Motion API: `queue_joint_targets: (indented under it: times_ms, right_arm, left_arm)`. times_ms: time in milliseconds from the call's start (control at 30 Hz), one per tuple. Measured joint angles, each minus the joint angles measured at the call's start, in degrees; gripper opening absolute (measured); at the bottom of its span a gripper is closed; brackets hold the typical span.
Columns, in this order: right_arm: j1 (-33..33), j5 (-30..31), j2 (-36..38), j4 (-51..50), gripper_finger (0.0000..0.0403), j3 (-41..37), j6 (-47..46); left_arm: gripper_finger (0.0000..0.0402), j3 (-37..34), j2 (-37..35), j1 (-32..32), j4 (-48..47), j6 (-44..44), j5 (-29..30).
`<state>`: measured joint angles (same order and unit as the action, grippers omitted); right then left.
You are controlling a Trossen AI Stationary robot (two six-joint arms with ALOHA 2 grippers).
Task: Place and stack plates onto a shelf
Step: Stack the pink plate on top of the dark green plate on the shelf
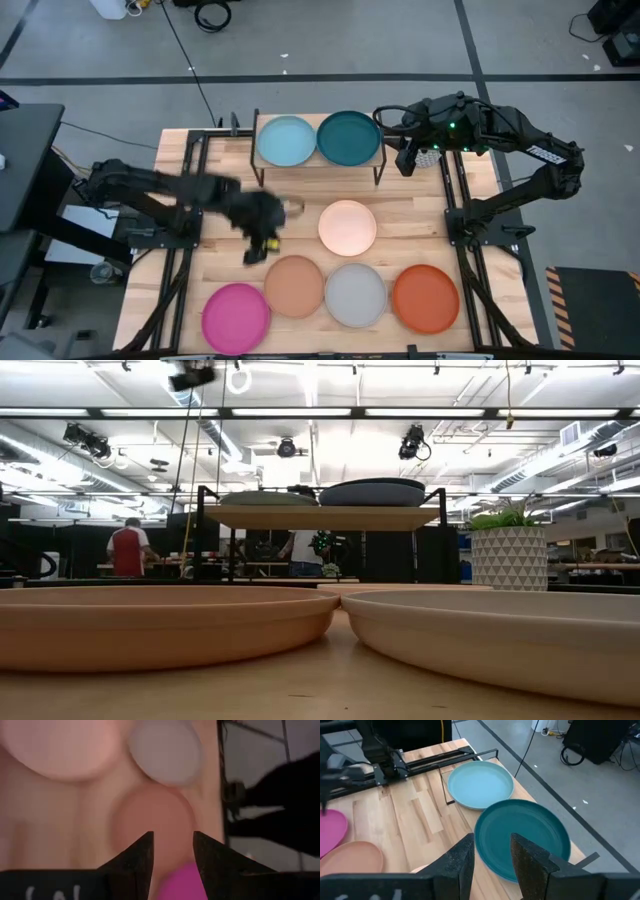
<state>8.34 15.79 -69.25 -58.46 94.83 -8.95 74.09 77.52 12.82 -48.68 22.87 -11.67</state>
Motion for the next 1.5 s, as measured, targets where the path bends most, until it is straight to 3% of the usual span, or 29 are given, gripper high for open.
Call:
queue_joint_targets:
  times_ms: [233,500,933,1333,1400,1500]
  right_arm:
    - [-0.01,-0.38,0.00,0.04,0.0132,0.00,1.60]
    - [-0.02,-0.88,0.00,0.11,0.0132,0.00,1.66]
    - [-0.02,-2.07,0.00,0.13,0.0132,0.00,1.20]
    - [-0.02,-1.89,0.00,0.43,0.0132,0.01,0.98]
    - [-0.02,-1.88,0.00,0.98,0.0132,0.02,0.98]
    - [-0.02,-1.85,0.00,1.38,0.0132,0.02,0.98]
  left_arm:
    - [0.0142,-11.49,0.42,15.11,1.79,16.97,0.64]
    - [0.0142,-26.94,0.42,21.65,8.98,30.07,1.00]
    - [0.0142,-37.24,0.39,21.94,23.27,26.95,3.75]
    - [0.0140,-38.84,1.40,22.39,24.11,26.21,4.80]
    - [0.0125,-38.84,1.49,22.57,23.87,25.81,5.00]
    - [0.0062,-38.84,2.00,22.57,23.13,25.68,4.81]
